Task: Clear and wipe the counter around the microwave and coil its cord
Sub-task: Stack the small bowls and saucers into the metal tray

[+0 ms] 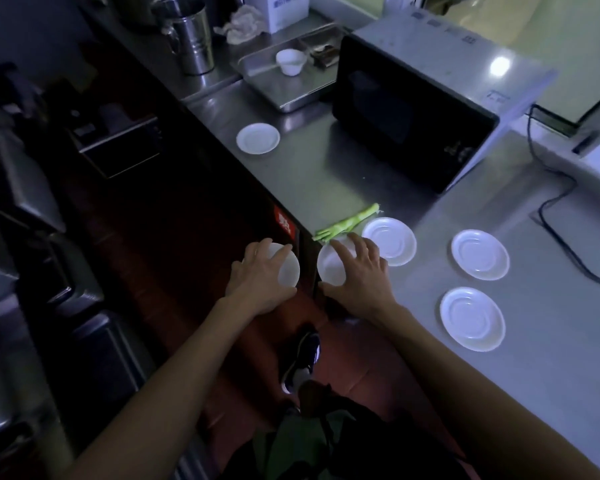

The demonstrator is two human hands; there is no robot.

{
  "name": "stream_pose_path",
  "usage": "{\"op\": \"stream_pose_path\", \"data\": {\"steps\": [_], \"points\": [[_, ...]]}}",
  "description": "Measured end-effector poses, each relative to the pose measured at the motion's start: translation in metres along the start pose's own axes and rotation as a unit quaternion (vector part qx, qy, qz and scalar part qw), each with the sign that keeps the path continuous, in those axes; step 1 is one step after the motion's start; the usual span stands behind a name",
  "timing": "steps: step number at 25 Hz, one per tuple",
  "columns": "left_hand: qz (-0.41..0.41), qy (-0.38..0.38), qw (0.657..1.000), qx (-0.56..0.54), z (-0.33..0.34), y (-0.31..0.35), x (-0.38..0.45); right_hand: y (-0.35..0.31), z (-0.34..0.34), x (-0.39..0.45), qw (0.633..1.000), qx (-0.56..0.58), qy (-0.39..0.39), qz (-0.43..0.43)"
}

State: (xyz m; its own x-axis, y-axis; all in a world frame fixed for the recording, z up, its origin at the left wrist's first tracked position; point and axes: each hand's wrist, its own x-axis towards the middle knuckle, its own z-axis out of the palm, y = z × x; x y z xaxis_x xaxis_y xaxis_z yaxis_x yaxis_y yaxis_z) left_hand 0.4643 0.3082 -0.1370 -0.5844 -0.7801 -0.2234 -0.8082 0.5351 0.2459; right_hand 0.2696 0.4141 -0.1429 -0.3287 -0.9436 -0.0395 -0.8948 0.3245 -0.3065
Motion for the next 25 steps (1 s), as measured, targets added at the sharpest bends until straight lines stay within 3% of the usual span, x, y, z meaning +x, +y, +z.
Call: {"op": "stream_pose_path", "data": {"steps": [9,16,25], "points": [[-0.049,-0.031,0.998,0.039,-0.036,-0.071,0.100,-0.038,0.034,0.146,0.998,0.047,-0.026,-0.027],[-0.107,-0.014,0.994,0.006,-0.067,-0.118,0.150,-0.083,0.035,0.233,0.993,0.060,-0.043,-0.096],[-0.113,-0.018,0.993,-0.015,-0.081,-0.212,0.227,-0.133,0.061,0.324,0.993,0.025,-0.080,-0.088]]}}
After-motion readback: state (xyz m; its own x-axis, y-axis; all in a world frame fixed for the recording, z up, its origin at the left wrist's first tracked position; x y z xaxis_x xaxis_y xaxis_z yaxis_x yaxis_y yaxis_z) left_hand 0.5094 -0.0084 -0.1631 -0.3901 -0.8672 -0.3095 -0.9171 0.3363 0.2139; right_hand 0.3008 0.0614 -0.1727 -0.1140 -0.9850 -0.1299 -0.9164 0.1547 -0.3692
